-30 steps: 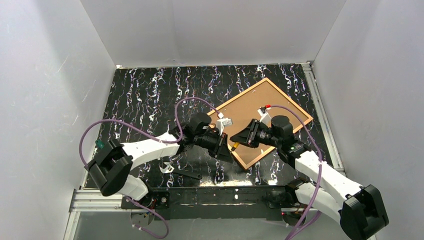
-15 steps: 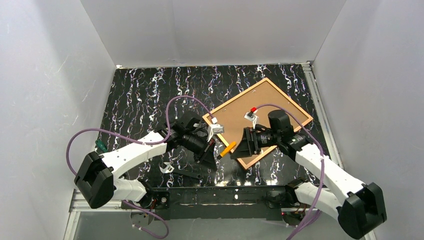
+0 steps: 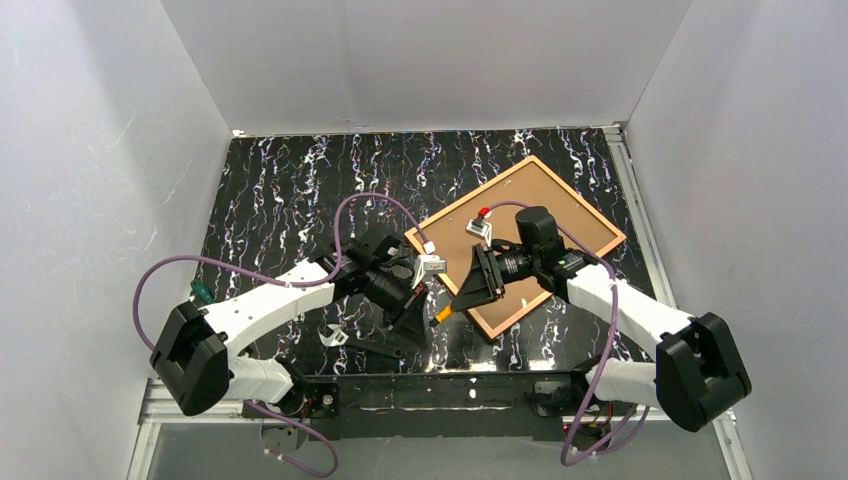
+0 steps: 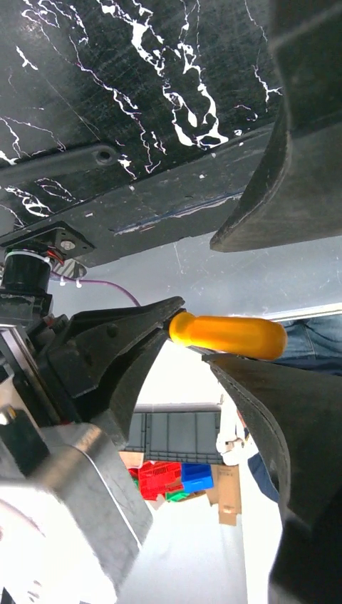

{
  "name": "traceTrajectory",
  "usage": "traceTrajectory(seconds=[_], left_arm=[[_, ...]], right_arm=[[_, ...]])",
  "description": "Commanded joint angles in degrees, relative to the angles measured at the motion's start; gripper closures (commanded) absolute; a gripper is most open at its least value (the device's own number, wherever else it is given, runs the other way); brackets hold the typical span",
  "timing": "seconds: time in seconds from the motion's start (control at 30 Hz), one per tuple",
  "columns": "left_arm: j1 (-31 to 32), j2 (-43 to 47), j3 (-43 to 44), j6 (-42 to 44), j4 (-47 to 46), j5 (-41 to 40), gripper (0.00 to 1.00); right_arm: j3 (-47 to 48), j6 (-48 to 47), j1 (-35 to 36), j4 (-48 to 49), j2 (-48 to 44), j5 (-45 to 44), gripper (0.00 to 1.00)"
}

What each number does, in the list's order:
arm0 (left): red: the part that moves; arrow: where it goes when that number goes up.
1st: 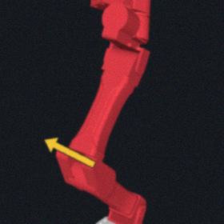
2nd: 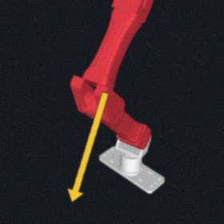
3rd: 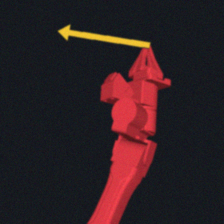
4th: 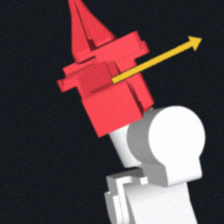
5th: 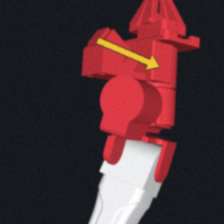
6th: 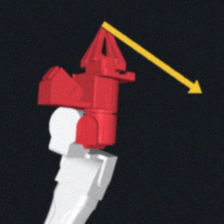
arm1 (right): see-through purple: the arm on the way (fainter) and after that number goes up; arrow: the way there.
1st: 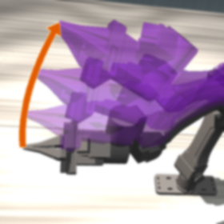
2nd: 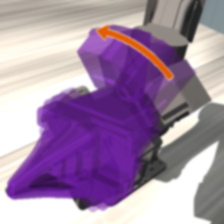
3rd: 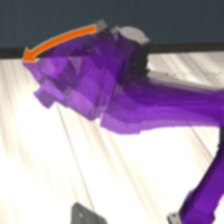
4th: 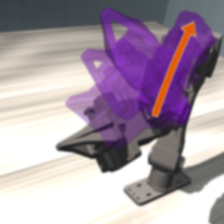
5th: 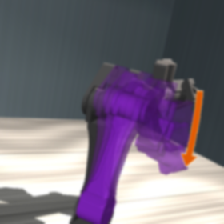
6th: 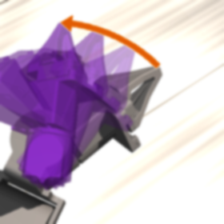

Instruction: Take the photo out of the frame

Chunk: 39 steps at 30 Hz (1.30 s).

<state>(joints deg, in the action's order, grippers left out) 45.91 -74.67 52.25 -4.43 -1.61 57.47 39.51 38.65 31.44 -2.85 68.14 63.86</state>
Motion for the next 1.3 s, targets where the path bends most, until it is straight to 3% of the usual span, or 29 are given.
traceTrajectory(seconds=[0.0, 0.1, 0.27, 0.4, 0.43, 0.47, 0.5, 0.53, 0.57, 0.63, 0.77, 0.87, 0.93, 1.07, 1.13, 1.27], left_arm=[[0.1, -0.2, 1.8, 2.3, 5.2, 3.0, 1.00], [0.1, -0.9, 2.0, 2.7, 5.8, 3.0, 1.00], [0.1, -2.4, 2.8, 3.0, 6.4, 2.5, 1.00], [0.1, -2.3, 2.6, 3.7, 7.4, 2.5, 1.00], [0.1, -2.4, 2.7, 3.6, 7.6, 2.4, 1.00], [0.1, -2.5, 3.3, 2.5, 8.3, 0.9, 1.00], [0.0, -2.9, 4.3, 1.5, 9.7, -0.5, 0.99], [-0.6, -3.4, 5.1, 0.7, 11.1, -1.4, 0.77], [-1.6, -3.6, 5.2, -0.8, 10.7, -1.6, 0.64], [-3.7, -2.5, 3.3, -4.7, 5.8, -2.0, 0.55], [-8.6, 0.2, -0.2, -13.2, -5.0, -4.8, 0.31], [-12.5, -0.3, -0.6, -20.5, -7.9, -14.4, 0.08], [-14.0, -2.2, 0.1, -27.6, -5.8, -24.9, 0.04], [-14.9, -9.4, 3.6, -43.5, -3.5, -32.6, 0.11], [-15.0, -13.0, 4.2, -51.6, -4.8, -34.4, 0.17], [-15.0, -18.6, 3.5, -63.2, -13.4, -39.8, 0.16]], right_arm=[[2.9, 3.1, 1.6, 6.6, 3.1, 2.8, 0.39], [4.3, 3.1, 3.1, 7.6, 5.7, 3.9, 0.49], [5.1, 3.3, 7.3, 10.0, 8.8, 5.7, 0.50], [2.5, 4.4, 8.1, 13.0, 8.8, 5.6, 0.58], [1.7, 5.1, 8.1, 15.1, 8.5, 5.2, 0.90], [0.8, 4.2, 8.1, 14.4, 6.6, 1.2, 0.99], [0.5, 3.1, 8.1, 12.5, 5.5, -1.8, 0.99], [0.3, 1.7, 8.0, 9.8, 4.3, -5.7, 0.99], [0.0, 0.5, 7.9, 6.7, 3.1, -10.2, 0.99], [-0.9, -1.3, 7.8, 0.6, 0.4, -20.8, 0.99], [-6.7, 0.9, 7.7, 1.3, -7.6, -37.3, 0.99], [-7.6, 0.5, 7.8, -2.2, -12.0, -49.2, 0.99], [-6.9, -1.0, 7.8, -5.2, -13.6, -57.9, 0.99], [-4.9, -3.6, 7.7, -8.4, -14.5, -72.2, 0.99], [-4.3, -4.7, 7.6, -7.3, -14.3, -76.1, 0.99], [-3.8, -8.3, 7.7, -3.9, -11.9, -79.6, 0.99]])
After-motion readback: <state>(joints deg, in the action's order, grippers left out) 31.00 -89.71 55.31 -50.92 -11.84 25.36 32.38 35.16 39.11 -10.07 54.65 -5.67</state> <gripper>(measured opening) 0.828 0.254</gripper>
